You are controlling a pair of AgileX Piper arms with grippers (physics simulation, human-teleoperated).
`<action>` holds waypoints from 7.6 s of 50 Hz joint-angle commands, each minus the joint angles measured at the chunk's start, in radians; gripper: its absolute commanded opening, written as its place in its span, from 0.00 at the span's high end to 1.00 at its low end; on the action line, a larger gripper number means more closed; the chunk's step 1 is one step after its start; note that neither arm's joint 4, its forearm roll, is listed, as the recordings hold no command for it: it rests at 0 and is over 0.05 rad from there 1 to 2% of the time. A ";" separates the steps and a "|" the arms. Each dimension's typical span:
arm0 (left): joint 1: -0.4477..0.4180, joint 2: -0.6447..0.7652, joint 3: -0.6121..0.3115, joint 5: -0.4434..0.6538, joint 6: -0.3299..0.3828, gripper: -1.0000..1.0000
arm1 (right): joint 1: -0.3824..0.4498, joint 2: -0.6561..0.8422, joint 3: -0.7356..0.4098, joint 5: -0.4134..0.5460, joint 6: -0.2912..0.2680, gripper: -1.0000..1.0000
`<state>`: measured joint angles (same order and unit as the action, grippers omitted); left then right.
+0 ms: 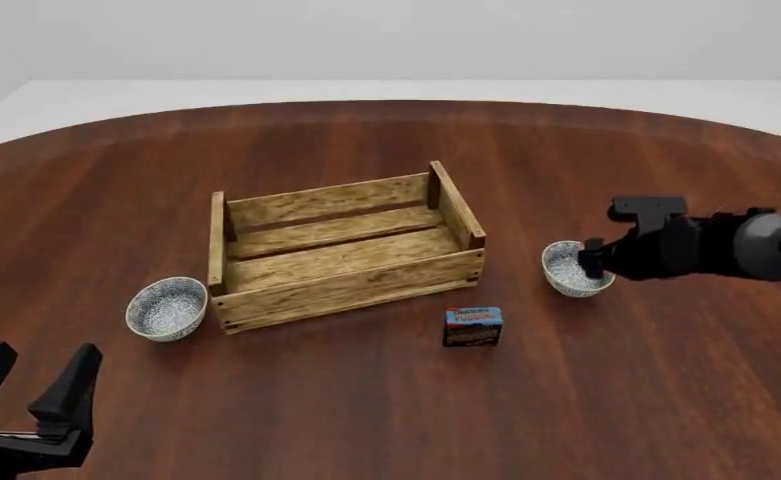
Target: Stack the right bowl on the left bowl and place them in the tray.
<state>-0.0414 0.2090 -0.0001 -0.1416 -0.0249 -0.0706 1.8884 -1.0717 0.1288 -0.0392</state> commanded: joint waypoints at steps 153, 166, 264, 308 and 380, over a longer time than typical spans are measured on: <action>-0.016 0.026 -0.007 -0.018 0.061 0.00 | 0.561 -0.822 0.243 -0.150 -0.017 1.00; -0.016 0.026 -0.007 -0.018 0.061 0.00 | 0.561 -0.822 0.243 -0.150 -0.017 1.00; -0.519 0.958 -0.602 -0.250 0.140 0.00 | 0.583 -0.716 0.240 -0.202 -0.017 1.00; -0.646 1.057 -0.747 -0.198 0.138 0.00 | 0.584 -0.593 0.235 -0.276 -0.043 1.00; -0.670 1.307 -0.867 -0.256 0.073 1.00 | 0.623 -0.639 0.252 -0.251 -0.047 1.00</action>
<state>-0.7146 1.5221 -0.8777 -0.4011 0.0526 0.6069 1.2809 -0.8098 -0.1744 -0.0732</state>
